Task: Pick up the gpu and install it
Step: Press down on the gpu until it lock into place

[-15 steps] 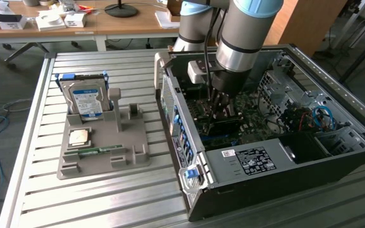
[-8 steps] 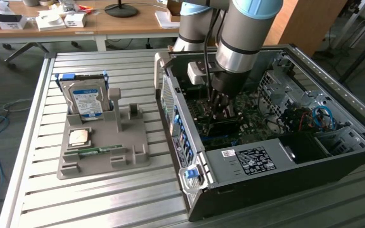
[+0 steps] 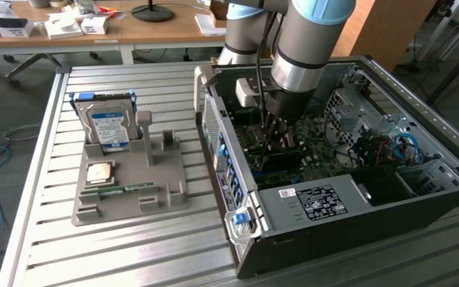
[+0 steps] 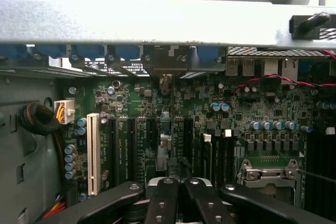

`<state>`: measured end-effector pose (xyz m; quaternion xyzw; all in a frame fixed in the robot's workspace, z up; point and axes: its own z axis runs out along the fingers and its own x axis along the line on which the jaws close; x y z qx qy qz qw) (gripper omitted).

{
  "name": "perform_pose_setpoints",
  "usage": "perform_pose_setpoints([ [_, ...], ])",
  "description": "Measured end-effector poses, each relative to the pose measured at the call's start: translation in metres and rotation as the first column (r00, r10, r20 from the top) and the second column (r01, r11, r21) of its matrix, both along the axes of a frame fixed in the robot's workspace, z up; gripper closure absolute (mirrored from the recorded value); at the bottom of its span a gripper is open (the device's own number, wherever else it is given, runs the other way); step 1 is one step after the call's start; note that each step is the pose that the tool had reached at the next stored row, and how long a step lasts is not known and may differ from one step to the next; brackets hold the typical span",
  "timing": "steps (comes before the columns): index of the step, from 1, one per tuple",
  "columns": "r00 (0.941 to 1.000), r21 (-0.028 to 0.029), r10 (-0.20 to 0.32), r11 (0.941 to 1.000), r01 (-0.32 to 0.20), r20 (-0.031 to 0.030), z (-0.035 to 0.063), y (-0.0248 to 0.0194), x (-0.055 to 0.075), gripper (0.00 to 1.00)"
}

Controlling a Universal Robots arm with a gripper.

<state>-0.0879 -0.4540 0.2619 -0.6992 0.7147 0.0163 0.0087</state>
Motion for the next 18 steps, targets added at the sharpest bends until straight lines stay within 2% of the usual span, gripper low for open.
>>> perform_pose_setpoints([
  [18, 1.0000, 0.0003, 0.000, 1.0000, 0.000, 0.0001, -0.0008, 0.0000, 0.0000, 0.89],
])
